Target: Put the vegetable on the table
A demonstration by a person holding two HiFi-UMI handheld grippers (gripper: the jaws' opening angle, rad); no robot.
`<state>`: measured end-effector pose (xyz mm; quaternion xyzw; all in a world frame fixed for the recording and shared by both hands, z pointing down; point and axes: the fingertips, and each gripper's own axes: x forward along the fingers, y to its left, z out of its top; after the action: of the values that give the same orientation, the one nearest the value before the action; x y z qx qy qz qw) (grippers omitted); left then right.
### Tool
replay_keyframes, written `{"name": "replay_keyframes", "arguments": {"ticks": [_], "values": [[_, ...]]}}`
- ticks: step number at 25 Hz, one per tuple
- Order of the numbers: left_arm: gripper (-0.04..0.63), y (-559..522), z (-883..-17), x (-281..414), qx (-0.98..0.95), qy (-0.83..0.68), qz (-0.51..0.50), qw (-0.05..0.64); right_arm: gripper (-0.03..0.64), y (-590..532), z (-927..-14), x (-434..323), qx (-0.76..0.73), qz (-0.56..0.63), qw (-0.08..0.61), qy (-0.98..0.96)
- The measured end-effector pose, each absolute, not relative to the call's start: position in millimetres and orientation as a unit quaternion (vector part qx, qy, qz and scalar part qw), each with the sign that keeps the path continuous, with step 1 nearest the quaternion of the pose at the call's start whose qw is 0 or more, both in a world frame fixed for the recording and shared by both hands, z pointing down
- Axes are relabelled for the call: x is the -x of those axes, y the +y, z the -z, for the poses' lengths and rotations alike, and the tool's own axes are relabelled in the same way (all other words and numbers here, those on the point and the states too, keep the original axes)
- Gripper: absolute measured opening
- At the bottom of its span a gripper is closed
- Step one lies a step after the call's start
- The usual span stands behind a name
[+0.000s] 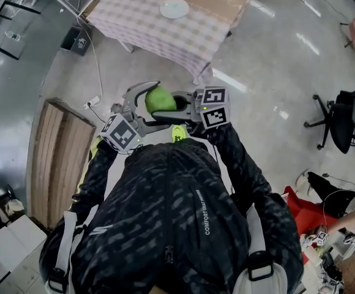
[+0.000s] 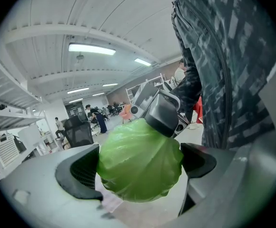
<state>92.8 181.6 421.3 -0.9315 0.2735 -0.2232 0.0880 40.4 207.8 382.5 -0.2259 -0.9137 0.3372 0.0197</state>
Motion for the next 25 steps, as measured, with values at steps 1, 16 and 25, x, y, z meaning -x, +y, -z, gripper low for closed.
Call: {"name": "replay_keyframes", "arguments": {"ticks": [1, 16, 25], "values": [[0.509, 178.0, -422.8, -93.0, 0.931, 0.273, 0.227, 0.087, 0.137, 203.9, -383.9, -40.7, 0.226, -0.337, 0.021, -0.914], [0.509, 132.1, -428.1, -87.6, 0.933, 0.254, 0.238, 0.09, 0.141, 154.3, -387.6, -35.4, 0.204, -0.338, 0.004, -0.919], [0.509, 86.6, -429.3, -67.1, 0.942, 0.236, 0.221, 0.093, 0.146, 106.1, -391.4, -13.3, 0.178, -0.345, 0.008, -0.922]]}}
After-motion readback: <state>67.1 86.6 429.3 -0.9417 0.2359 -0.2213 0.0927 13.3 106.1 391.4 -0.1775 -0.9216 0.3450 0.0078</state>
